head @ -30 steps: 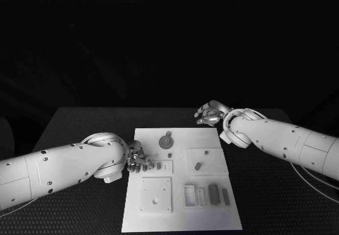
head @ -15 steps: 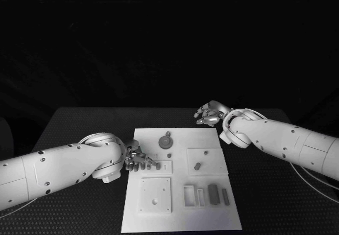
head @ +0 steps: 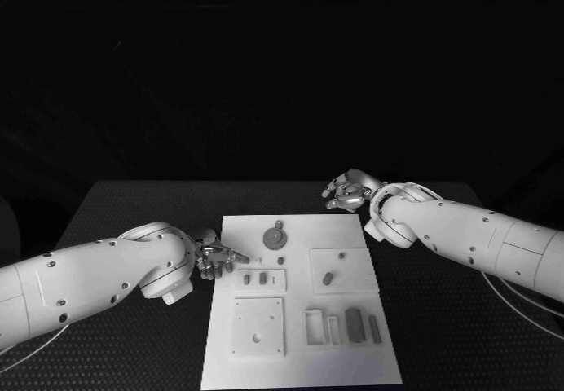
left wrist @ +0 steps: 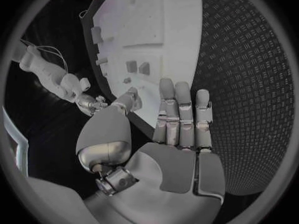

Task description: Assemble the parts on the task board

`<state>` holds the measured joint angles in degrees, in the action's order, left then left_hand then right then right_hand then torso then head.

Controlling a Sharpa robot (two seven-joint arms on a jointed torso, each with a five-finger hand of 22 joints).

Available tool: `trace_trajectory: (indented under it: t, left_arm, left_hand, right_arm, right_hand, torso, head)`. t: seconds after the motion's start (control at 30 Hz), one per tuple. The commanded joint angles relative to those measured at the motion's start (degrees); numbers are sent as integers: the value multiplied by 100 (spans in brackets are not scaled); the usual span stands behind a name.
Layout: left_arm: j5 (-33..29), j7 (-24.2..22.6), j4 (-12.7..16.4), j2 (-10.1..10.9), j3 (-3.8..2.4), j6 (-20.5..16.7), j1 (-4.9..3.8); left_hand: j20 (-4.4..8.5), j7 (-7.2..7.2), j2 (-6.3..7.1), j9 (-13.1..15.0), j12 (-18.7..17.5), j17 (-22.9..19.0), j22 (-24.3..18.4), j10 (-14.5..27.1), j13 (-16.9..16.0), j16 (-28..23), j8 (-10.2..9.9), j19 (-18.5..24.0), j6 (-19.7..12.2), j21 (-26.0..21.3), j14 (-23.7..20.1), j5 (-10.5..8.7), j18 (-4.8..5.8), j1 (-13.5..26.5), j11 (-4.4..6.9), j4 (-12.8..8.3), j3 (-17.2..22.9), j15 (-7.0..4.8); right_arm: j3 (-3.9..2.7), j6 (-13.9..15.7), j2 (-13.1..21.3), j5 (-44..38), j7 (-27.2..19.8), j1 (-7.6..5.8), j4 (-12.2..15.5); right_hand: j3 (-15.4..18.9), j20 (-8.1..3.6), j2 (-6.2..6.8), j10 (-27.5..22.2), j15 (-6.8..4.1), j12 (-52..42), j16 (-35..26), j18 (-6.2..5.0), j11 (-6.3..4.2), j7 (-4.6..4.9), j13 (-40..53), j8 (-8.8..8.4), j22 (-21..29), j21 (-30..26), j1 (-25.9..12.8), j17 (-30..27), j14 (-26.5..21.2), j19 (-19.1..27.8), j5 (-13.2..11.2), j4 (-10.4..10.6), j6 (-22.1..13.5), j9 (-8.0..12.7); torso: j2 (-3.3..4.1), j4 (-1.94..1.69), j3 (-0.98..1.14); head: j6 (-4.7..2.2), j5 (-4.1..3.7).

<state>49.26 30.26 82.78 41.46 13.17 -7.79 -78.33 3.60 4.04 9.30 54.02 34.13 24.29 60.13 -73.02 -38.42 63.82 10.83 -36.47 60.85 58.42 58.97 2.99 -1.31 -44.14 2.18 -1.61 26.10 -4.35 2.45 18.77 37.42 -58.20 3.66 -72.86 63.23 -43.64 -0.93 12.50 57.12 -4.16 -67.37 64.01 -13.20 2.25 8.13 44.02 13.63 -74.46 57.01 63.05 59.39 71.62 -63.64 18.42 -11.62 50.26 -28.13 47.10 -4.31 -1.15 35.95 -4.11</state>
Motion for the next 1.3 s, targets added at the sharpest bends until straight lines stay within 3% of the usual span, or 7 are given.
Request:
trace_trajectory:
  t: [0.03,0.13,0.33,0.5,0.6,1.03,1.3]
  left_arm:
    - [-728,-942,-29,-11,-8,-759,-3]
    - [-597,-1519,-55,-43,-7,-1061,-2]
    - [1163,-2520,60,-100,28,-1368,2]
    - [1406,-2898,71,-181,33,-1461,6]
    - [1639,-3035,59,-269,34,-1577,32]
    - [2971,-3000,-386,-808,24,-1347,236]
    - [3203,-3036,-684,-1046,18,-1162,382]
  left_hand:
    - [478,96,-249,-53,-226,-98,-51,247,126,-211,-95,227,-173,-140,-232,92,124,-354,-113,-232,-49,175]
    - [337,240,-494,-230,-690,-187,-72,483,406,-437,-256,329,-368,-194,-321,103,107,-1091,-280,-699,182,311]
    - [282,238,-298,-494,-1383,-150,-41,385,820,-500,-312,182,-345,-87,-212,36,75,-2286,-404,-1474,656,349]
    - [320,206,-142,-618,-1739,-60,-33,247,984,-443,-284,60,-266,-69,-98,55,61,-2585,-430,-1493,645,294]
    - [348,259,19,-757,-2048,-28,-34,393,1107,-438,-403,-1,-437,-70,-61,176,63,-2248,-528,-1427,460,271]
    - [434,184,-60,-1072,-2709,199,-20,417,1443,-136,-439,-113,-403,-93,190,361,73,-2290,-561,-1481,266,174]
    - [500,175,-121,-1206,-2887,361,99,311,1548,185,-414,-306,-360,86,257,524,15,-2374,-539,-1481,232,131]
  right_arm:
    - [-2,-37,1,34,-60,5,-19]
    - [-2,-31,5,35,-64,5,-25]
    - [-2,-34,23,41,-62,5,-23]
    - [-2,-40,22,42,-61,5,-19]
    - [-2,-38,11,42,-62,5,-19]
    - [-2,-47,-25,44,-72,6,-22]
    - [-2,-52,-48,44,-74,6,-13]
  right_hand:
    - [-18,-28,-12,-16,4,-32,29,-180,-9,55,-8,18,-8,-21,-43,-9,-52,5,27,23,-28,6]
    - [-19,-28,-13,-16,4,-32,29,-180,-9,55,-9,19,-8,-22,-43,-9,-52,5,27,23,-27,6]
    - [-20,-29,-15,-16,4,-32,29,-180,-9,55,-10,19,-8,-22,-42,-10,-52,5,29,24,-27,6]
    - [-21,-28,-16,-16,4,-33,29,-180,-9,55,-11,19,-8,-23,-43,-10,-53,4,31,25,-27,6]
    - [-28,-30,-22,-16,4,-34,29,-180,-10,55,-13,19,-8,-24,-34,-11,-53,4,32,21,-27,6]
    - [-34,-30,-34,-15,3,-37,30,-180,-10,55,-17,20,-9,-25,-35,-13,-53,2,32,29,-25,6]
    - [-35,-30,-35,-15,3,-38,31,-180,-9,55,-18,20,-9,-25,-36,-13,-52,1,33,30,-26,7]
  torso:
    - [0,0,-2]
    - [2,4,-3]
    - [11,6,-4]
    - [5,-1,-2]
    - [13,10,4]
    - [9,8,5]
    - [19,28,6]
  head:
    - [-19,-19]
    - [-32,-18]
    - [-55,-28]
    - [-60,-35]
    - [-52,-35]
    - [-70,-37]
    - [-72,-59]
